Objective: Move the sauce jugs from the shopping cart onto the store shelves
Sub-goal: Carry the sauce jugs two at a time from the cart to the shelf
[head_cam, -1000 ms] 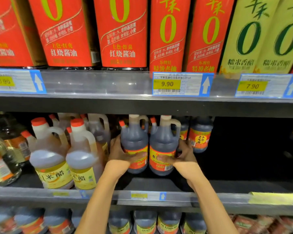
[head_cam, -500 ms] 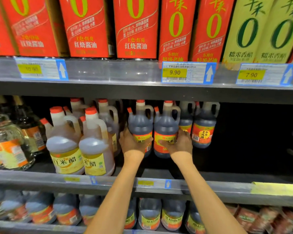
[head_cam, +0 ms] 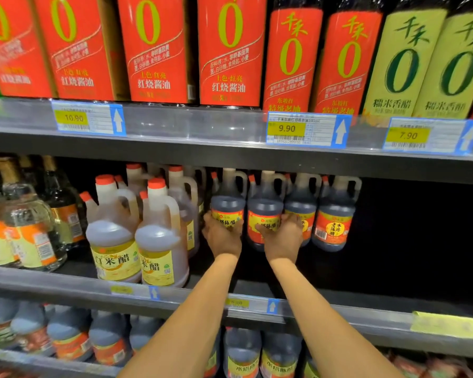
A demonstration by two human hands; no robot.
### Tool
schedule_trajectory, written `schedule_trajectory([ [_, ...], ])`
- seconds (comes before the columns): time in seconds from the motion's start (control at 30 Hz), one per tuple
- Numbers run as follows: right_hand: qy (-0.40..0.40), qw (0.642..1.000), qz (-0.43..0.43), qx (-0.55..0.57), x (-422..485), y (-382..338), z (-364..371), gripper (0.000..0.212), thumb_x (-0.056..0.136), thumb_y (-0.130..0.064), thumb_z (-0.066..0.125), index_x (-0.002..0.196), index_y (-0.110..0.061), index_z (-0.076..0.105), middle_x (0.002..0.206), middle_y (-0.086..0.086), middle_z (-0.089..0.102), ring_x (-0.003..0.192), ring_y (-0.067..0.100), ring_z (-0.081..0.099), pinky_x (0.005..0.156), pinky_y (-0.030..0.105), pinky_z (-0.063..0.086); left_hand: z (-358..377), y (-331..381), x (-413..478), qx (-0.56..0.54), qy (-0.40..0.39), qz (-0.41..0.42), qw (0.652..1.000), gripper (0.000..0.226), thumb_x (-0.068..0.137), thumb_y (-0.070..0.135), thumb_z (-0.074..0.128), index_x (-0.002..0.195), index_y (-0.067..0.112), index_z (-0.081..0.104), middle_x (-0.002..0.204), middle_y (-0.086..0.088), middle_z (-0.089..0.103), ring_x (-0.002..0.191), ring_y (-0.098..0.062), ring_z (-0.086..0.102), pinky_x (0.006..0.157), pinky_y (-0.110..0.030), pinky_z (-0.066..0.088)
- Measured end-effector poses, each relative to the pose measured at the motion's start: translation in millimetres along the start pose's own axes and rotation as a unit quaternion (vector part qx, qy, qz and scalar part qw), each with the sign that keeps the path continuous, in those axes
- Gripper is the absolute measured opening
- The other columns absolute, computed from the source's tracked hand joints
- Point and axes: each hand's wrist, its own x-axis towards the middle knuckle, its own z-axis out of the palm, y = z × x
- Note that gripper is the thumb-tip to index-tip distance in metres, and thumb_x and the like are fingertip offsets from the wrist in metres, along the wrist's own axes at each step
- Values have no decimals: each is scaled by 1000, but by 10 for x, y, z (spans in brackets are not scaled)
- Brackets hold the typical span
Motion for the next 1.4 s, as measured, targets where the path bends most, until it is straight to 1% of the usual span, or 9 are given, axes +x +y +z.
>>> schedule_trajectory([
  [0.17, 13, 1000, -25, 3, 29, -33, 61, 60, 74, -15, 86, 125, -1, 58, 143, 14, 46, 125, 31, 54, 104, 33, 41, 40, -30, 40, 28, 2, 12, 1000, 79, 85, 22, 74, 149, 6, 31, 151, -18, 36, 141, -32, 29, 113, -34, 24],
  [0.33, 25, 999, -18, -27, 49, -39, 168, 47, 80, -19, 80, 121, -2, 62, 136, 11, 48, 124, 31, 52, 102, 33, 40, 102, -25, 90, 63, 4, -3, 998, 80, 89, 26, 69, 153, 10, 23, 154, -18, 31, 142, -37, 26, 114, -39, 19],
  [0.5, 39, 998, 1, -56, 61, -70, 268, 56, 82, -27, 78, 127, -2, 56, 140, 13, 50, 133, 31, 43, 103, 38, 40, 141, -48, 132, 66, 12, -6, 998, 83, 87, 28, 71, 153, 12, 23, 154, -19, 29, 142, -35, 25, 113, -38, 17],
  [0.73, 45, 996, 16, -71, 50, -98, 291, 57, 83, -27, 76, 129, -2, 53, 141, 13, 51, 134, 30, 42, 103, 36, 39, 156, -51, 171, 87, 20, -4, 996, 78, 86, 30, 71, 149, 8, 31, 151, -19, 37, 141, -33, 30, 115, -43, 22],
  [1.0, -9, 999, 39, -23, 12, -224, 127, 49, 79, -10, 74, 122, 0, 54, 127, 18, 58, 118, 37, 56, 93, 40, 47, 32, 22, 154, 145, -84, -17, 986, 90, 92, 31, 63, 153, -2, 6, 160, -21, 15, 148, -33, 15, 119, -39, 13],
  [1.13, -56, 995, 34, -74, -77, -204, -30, 42, 83, -15, 71, 120, -6, 54, 121, 15, 63, 112, 35, 61, 86, 40, 51, -60, 31, 100, 168, -104, -21, 980, 69, 91, 23, 59, 145, -6, 27, 152, -27, 27, 144, -37, 20, 117, -42, 21],
  [1.23, -135, 968, 39, -207, -132, -132, -216, 46, 84, -24, 70, 126, -13, 54, 131, 9, 57, 119, 33, 57, 88, 39, 50, -133, 15, 61, 177, -155, -47, 971, 65, 88, 21, 63, 142, -3, 37, 147, -25, 36, 140, -39, 29, 113, -43, 30],
  [1.3, -201, 930, 14, -307, -142, -68, -360, 63, 85, -31, 70, 140, -15, 44, 147, 7, 43, 134, 31, 44, 102, 39, 45, -187, 17, 14, 208, -227, -37, 951, 64, 87, 28, 65, 142, 5, 41, 147, -19, 41, 137, -37, 38, 110, -44, 37],
  [1.4, -226, 888, -40, -399, -158, -96, -575, 76, 83, -44, 68, 148, -22, 34, 157, 5, 30, 145, 30, 27, 117, 43, 28, -337, 131, -45, 335, -312, 76, 886, 65, 86, 42, 63, 142, 15, 41, 147, -11, 43, 135, -33, 41, 107, -44, 41],
])
